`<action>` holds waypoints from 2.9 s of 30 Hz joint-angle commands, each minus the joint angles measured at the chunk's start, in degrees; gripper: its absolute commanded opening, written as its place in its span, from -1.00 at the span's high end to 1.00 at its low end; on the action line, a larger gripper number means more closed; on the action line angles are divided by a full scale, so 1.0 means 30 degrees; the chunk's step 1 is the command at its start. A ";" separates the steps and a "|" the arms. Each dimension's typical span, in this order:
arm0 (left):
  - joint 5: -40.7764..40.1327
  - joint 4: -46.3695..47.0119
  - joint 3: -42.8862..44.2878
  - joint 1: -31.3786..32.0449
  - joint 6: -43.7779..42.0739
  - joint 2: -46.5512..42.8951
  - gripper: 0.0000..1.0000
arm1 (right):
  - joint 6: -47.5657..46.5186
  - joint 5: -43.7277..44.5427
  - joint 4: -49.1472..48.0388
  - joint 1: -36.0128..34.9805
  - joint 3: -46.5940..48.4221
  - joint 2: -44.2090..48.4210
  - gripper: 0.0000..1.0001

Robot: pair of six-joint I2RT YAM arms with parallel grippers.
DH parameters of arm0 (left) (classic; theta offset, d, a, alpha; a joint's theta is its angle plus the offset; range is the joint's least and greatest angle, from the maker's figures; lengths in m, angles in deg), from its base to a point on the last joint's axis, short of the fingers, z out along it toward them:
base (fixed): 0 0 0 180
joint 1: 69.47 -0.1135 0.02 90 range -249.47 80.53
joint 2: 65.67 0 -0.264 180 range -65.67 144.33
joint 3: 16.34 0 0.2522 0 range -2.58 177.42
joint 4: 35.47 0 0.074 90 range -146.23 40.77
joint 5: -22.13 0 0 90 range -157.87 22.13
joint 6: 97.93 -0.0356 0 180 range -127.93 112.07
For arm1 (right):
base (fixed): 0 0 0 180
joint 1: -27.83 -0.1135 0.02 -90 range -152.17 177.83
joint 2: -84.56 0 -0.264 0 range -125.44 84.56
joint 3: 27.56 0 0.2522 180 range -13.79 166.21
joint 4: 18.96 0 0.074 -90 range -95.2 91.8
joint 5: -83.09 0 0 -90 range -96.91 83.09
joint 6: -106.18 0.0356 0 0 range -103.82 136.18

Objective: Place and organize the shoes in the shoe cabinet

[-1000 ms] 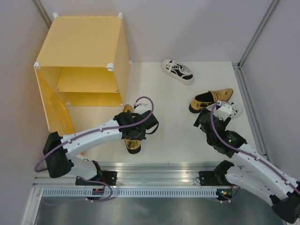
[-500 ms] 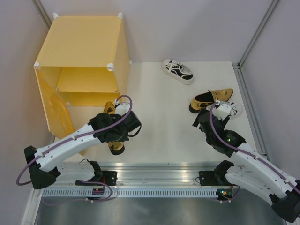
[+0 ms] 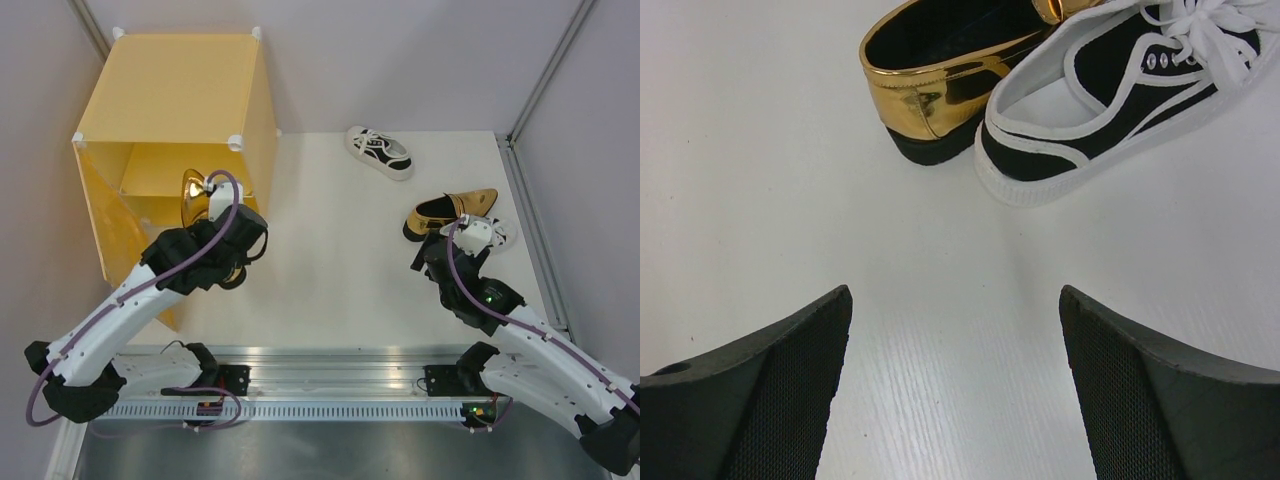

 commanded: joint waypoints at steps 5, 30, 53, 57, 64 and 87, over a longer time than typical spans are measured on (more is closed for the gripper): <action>0.1248 0.9087 -0.1450 -0.5258 -1.0240 -0.1051 0.95 | -0.0601 -0.0148 -0.0831 0.0030 0.0041 0.0224 -0.78; 0.7898 1.7267 -0.2889 -1.3494 -2.1151 0.1617 0.95 | -0.1715 -0.2434 -0.0920 0.0030 0.0715 -0.0186 -0.77; 0.9950 2.2454 -0.4033 -1.5106 -2.5399 0.2377 0.88 | -0.1773 -0.4016 -0.0773 0.0030 0.1008 -0.0801 -0.76; 0.9894 2.2658 -0.4062 -1.5135 -2.5635 0.2729 0.80 | -0.1803 -0.4221 -0.0832 0.0059 0.1008 -0.1006 -0.76; 0.9894 2.3069 -0.4179 -1.5194 -2.5254 0.2963 0.62 | -0.1744 -0.4573 -0.0890 0.0030 0.0950 -0.1358 -0.76; 1.0189 1.9088 -0.4180 -1.5165 -1.7734 -0.0317 -0.92 | -0.1686 -0.4633 -0.1447 0.0030 0.0100 -0.1183 -0.76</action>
